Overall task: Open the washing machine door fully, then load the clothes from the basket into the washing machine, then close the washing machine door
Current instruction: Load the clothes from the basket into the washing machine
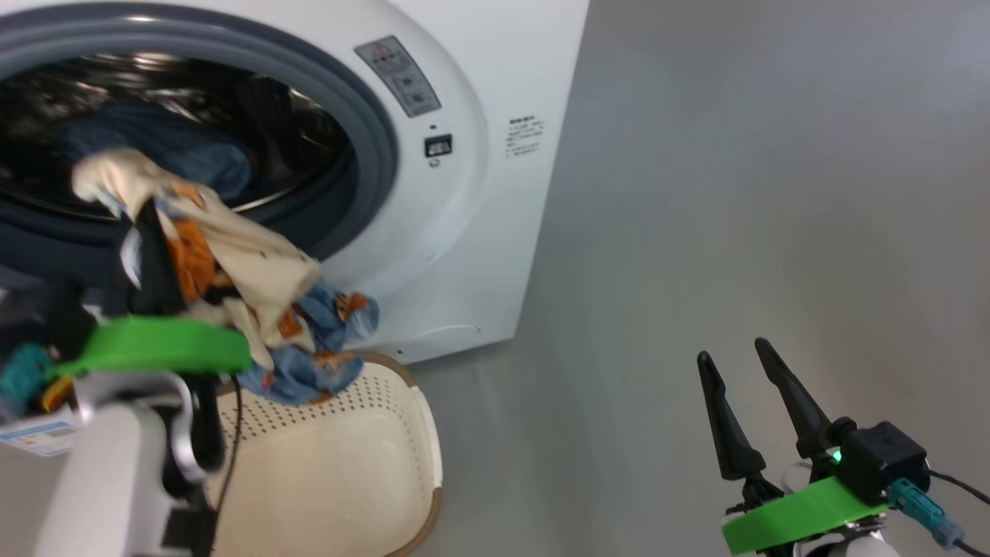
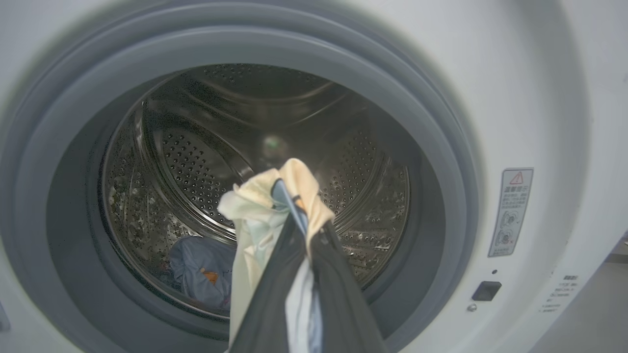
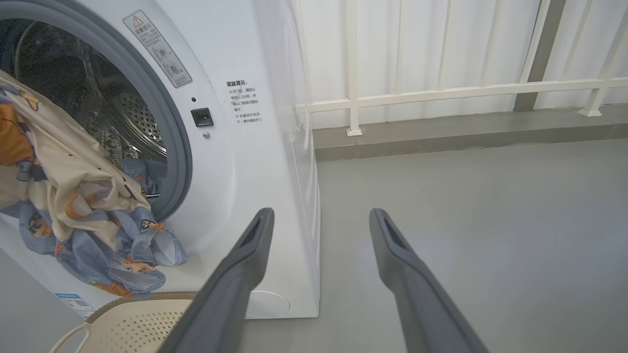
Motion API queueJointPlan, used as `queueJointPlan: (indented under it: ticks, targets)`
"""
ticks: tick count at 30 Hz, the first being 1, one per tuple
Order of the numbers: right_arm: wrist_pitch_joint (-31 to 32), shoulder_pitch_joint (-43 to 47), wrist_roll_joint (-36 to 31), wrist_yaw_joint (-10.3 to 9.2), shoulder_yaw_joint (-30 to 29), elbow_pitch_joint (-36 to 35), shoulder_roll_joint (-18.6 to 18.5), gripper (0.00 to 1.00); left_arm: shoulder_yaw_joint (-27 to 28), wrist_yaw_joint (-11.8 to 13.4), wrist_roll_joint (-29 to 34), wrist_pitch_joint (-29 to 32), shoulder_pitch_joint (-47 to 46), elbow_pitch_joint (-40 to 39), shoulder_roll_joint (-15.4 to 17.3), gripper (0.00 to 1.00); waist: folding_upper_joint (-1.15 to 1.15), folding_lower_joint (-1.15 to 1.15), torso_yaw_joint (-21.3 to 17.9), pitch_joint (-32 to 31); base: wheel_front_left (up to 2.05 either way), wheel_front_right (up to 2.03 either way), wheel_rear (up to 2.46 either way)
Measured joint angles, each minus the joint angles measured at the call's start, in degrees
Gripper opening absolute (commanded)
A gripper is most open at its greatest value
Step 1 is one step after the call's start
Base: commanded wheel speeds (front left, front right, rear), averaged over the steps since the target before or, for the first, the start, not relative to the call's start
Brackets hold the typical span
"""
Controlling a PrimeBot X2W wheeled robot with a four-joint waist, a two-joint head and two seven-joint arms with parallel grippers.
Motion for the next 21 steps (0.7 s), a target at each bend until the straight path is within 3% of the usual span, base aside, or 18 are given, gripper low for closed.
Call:
queueJointPlan:
  ticks: [12,21]
  targets:
    - [-0.01,-5.01,2.89,0.0,3.34,-0.13,0.29,1.0,4.59,1.05,0.35,-0.53,-21.03,18.94,3.38,0.0,0.0,0.0,-5.18,8.56,0.0,0.0,0.0]
    - [-0.01,-7.75,4.43,0.0,5.33,-0.49,0.47,1.0,4.86,0.78,1.21,-1.46,-33.44,30.63,6.31,0.0,0.0,0.0,-8.24,15.43,0.0,0.0,0.0]
